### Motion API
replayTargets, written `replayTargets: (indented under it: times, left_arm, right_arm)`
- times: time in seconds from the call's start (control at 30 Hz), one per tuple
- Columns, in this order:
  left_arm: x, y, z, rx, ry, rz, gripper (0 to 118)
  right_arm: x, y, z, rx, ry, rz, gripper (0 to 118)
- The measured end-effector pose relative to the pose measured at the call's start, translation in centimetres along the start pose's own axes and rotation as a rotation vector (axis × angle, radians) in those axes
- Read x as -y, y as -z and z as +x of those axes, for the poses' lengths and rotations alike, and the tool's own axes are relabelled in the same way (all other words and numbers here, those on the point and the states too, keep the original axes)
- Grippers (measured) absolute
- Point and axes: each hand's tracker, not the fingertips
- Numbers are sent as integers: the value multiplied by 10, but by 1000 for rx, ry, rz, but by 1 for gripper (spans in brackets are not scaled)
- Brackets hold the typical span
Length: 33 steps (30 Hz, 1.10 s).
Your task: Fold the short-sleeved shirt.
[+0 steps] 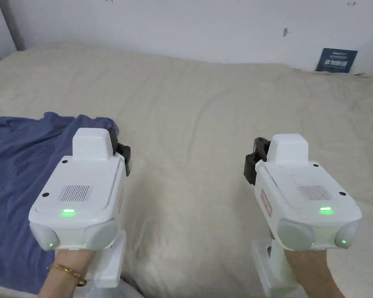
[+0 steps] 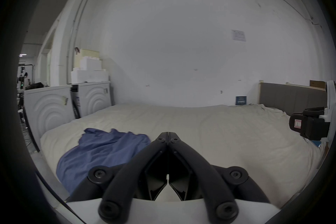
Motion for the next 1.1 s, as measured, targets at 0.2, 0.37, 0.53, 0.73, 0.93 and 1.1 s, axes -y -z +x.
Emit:
replayTargets:
  times: [0.2,0.37,0.53,0.73,0.93,1.1]
  left_arm:
    - [0,-18,-52,-144,-15,1,0]
    - [2,-33,-85,-225,-23,-3,0]
    - [6,-40,-105,-271,-29,-12,0]
    - [11,-33,-116,-308,-45,-39,10]
    - [8,-3,-132,-278,-88,-128,96]
    - [-6,38,-143,-227,-94,-165,118]
  right_arm:
    - [-8,16,-53,-138,-19,16,0]
    - [-11,24,-91,-227,-38,19,0]
    - [-10,29,-117,-284,-49,13,0]
    - [-12,37,-131,-310,-58,3,0]
    - [-14,50,-138,-321,-63,-6,0]
    - [-14,65,-143,-332,-66,-26,0]
